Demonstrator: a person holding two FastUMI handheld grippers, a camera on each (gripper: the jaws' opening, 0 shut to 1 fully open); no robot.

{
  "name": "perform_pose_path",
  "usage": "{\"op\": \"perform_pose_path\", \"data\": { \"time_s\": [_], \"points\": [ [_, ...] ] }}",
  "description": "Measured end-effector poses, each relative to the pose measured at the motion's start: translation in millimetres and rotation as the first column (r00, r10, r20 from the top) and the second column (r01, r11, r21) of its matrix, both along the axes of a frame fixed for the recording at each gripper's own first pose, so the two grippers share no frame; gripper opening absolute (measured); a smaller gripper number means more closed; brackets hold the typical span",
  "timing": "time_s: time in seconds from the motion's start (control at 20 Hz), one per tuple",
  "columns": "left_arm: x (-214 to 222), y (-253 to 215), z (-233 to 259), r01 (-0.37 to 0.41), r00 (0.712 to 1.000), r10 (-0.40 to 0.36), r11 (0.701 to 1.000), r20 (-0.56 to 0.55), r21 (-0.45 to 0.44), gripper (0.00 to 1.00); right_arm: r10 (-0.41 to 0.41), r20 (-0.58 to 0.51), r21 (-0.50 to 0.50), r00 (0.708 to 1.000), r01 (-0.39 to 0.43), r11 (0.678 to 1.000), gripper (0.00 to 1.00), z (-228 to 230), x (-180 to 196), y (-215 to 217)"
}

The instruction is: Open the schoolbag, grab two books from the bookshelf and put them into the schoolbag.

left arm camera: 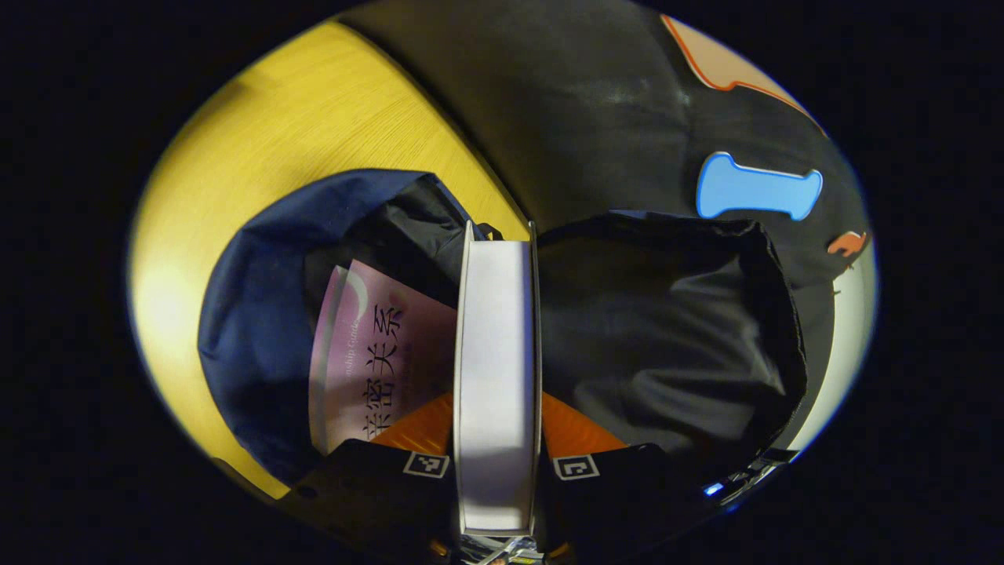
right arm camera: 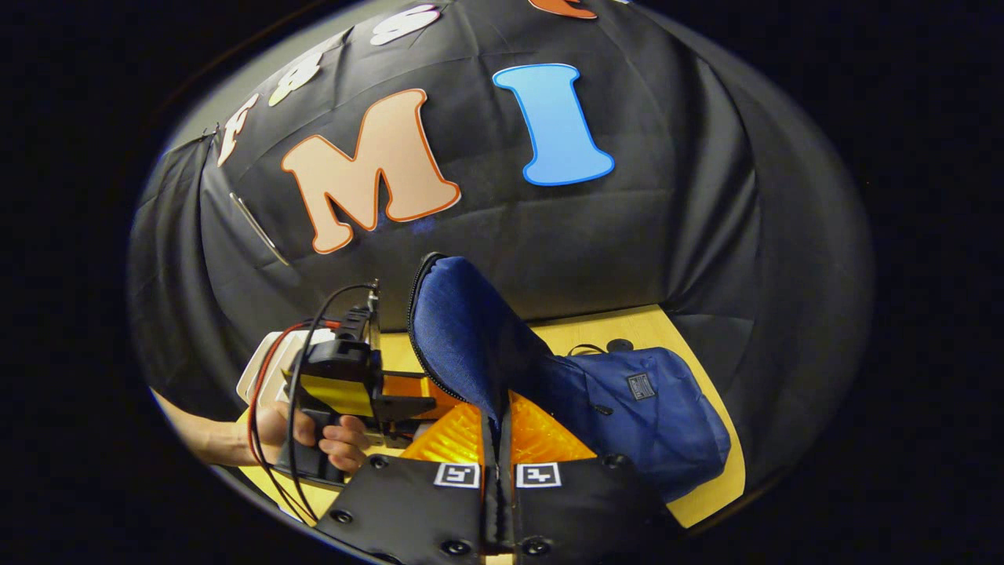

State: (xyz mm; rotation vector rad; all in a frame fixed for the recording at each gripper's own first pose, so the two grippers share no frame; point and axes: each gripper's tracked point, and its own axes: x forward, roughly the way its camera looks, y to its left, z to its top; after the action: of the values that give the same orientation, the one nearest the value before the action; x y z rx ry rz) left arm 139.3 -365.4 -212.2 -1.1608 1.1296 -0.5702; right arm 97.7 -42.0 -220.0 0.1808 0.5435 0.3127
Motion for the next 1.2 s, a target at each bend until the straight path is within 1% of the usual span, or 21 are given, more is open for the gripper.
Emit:
{"op": "perform_pose_path", "data": {
  "time_s": [0.05,0.1,0.15,0.2,0.25,0.35,0.4,0.45,0.5,0.55,0.6,0.7,0.8,0.85,0.9,0.95,1.0,1.05,1.1,1.15,1.2],
  "points": [
    [-0.6,-2.4,-1.5,0.0,1.0,0.0,1.0,-0.014,-0.011,0.34,-0.001,0.001,-0.001,1.0,0.001,1.0,0.0,-0.6,1.5,-0.4],
    [2.1,-1.3,-2.6,-0.014,1.0,0.014,1.0,-0.013,-0.012,0.36,-0.001,0.001,0.001,1.0,0.001,1.0,0.03,-0.2,1.3,-1.4],
    [1.9,-2.4,-3.1,-0.006,1.0,0.006,1.0,-0.015,-0.012,0.35,-0.002,0.001,0.0,1.0,0.002,1.0,0.0,0.0,1.0,-2.1],
    [2.2,-2.9,-2.7,-0.003,1.0,0.003,1.0,-0.003,0.0,0.34,-0.001,0.0,0.0,1.0,0.001,1.0,0.03,-0.1,1.6,-2.2],
    [3.4,-3.5,-2.2,0.006,1.0,-0.006,1.0,0.011,0.013,0.37,0.001,-0.003,0.001,1.0,-0.001,1.0,0.03,-1.3,1.2,-2.6],
    [2.8,-2.1,-6.4,0.017,1.0,-0.018,0.998,0.011,0.065,0.35,-0.003,-0.005,0.004,1.0,0.003,1.0,0.03,-0.6,1.3,-3.1],
    [-4.8,6.5,-17.1,0.05,0.999,-0.05,0.986,-0.007,0.159,0.36,-0.007,-0.009,-0.002,1.0,0.007,1.0,0.03,-2.0,1.7,-4.2],
    [-7.2,12.4,-29.0,0.092,0.996,-0.094,0.966,-0.003,0.24,0.38,-0.008,-0.014,-0.005,1.0,0.008,1.0,0.03,-4.6,1.8,-5.2],
    [-12.0,19.2,-40.2,0.111,0.993,-0.117,0.947,0.003,0.301,0.73,-0.009,-0.018,-0.005,1.0,0.009,1.0,0.03,-4.8,1.3,-4.3],
    [-12.4,24.1,-46.9,0.119,0.991,-0.131,0.929,0.012,0.35,0.65,-0.01,-0.018,-0.006,1.0,0.01,1.0,0.0,-6.1,1.6,-4.8],
    [-13.2,26.4,-48.8,0.127,0.989,-0.147,0.911,0.021,0.393,0.8,-0.01,-0.02,-0.009,1.0,0.01,1.0,0.03,-7.5,1.5,-4.8],
    [-13.6,43.4,-49.0,0.136,0.981,-0.185,0.864,0.053,0.485,0.85,-0.011,-0.023,-0.01,1.0,0.01,1.0,0.03,-9.9,1.2,-3.9],
    [-8.6,58.6,-47.9,0.133,0.967,-0.234,0.8,0.1,0.586,0.86,-0.01,-0.025,-0.014,1.0,0.01,1.0,0.03,-12.0,0.6,-3.4],
    [-4.9,64.9,-44.1,0.121,0.959,-0.253,0.773,0.129,0.623,0.86,-0.01,-0.026,-0.016,1.0,0.009,1.0,0.0,-12.9,0.0,-2.5],
    [-2.1,75.7,-34.5,0.102,0.951,-0.264,0.758,0.161,0.645,0.94,-0.009,-0.027,-0.019,1.0,0.008,1.0,0.03,-13.7,-0.3,-1.1],
    [-0.2,86.1,-30.3,0.089,0.946,-0.27,0.749,0.18,0.657,0.91,-0.009,-0.027,-0.022,1.0,0.008,1.0,0.0,-13.9,-0.2,0.0],
    [-0.1,94.4,-23.0,0.067,0.946,-0.258,0.749,0.197,0.66,0.91,-0.008,-0.029,-0.024,1.0,0.007,1.0,0.0,-14.9,-1.1,1.2],
    [-0.3,99.5,-11.6,0.047,0.943,-0.248,0.756,0.22,0.653,0.92,-0.01,-0.033,-0.024,0.999,0.009,1.0,0.03,-17.1,-1.4,1.1],
    [-1.3,106.7,0.1,0.02,0.939,-0.24,0.755,0.247,0.656,0.96,-0.011,-0.039,-0.019,0.999,0.01,1.0,0.03,-18.1,-2.2,2.7],
    [-0.6,116.8,14.5,-0.008,0.928,-0.241,0.752,0.286,0.659,0.91,-0.01,-0.045,-0.018,0.999,0.009,1.0,0.03,-20.6,-2.9,4.3],
    [-1.6,125.9,26.8,-0.037,0.913,-0.246,0.746,0.326,0.665,0.91,-0.008,-0.052,-0.021,0.999,0.007,1.0,0.04,-23.0,-4.3,5.9]
  ]
}}
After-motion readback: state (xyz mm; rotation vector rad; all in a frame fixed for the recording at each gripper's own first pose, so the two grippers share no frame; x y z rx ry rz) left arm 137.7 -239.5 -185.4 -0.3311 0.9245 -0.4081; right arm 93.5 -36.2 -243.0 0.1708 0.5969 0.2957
